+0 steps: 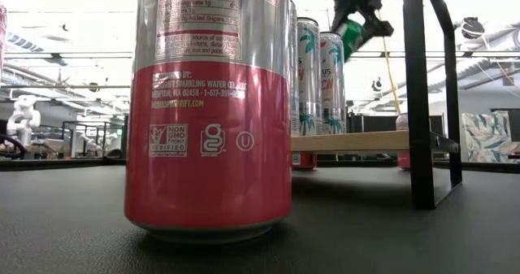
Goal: Place canned beverage on shelf
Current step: Put the top green soda can aligned with the other top green soda can
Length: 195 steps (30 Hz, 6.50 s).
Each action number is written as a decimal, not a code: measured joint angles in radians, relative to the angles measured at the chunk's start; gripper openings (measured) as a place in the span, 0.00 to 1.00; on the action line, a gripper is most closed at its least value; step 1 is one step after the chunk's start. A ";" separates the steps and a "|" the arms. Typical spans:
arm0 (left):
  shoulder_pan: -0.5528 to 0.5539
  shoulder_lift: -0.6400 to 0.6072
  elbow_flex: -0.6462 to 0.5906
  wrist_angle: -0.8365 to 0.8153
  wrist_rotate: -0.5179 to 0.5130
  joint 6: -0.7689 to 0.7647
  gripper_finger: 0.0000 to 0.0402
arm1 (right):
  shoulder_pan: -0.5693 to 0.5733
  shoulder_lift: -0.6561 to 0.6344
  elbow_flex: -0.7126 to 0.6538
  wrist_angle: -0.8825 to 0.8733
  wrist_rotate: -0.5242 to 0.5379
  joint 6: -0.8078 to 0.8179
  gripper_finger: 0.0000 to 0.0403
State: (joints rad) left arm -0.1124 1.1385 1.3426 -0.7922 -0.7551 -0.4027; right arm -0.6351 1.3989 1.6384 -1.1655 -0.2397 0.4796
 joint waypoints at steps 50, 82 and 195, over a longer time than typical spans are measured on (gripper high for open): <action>0.100 0.127 0.002 0.389 0.358 0.530 0.89 | 0.357 0.072 0.047 0.601 0.000 0.379 0.68; 0.112 0.217 0.001 0.413 0.318 0.673 0.82 | 0.369 0.072 0.047 0.600 -0.028 0.399 0.68; 0.092 0.358 0.001 1.337 0.787 -0.037 0.72 | 0.408 -0.061 0.047 1.096 -0.368 -0.020 0.89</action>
State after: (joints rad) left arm -0.0200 1.4963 1.3434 0.5451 0.0321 -0.4400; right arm -0.2269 1.3377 1.6855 -0.0691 -0.6074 0.4601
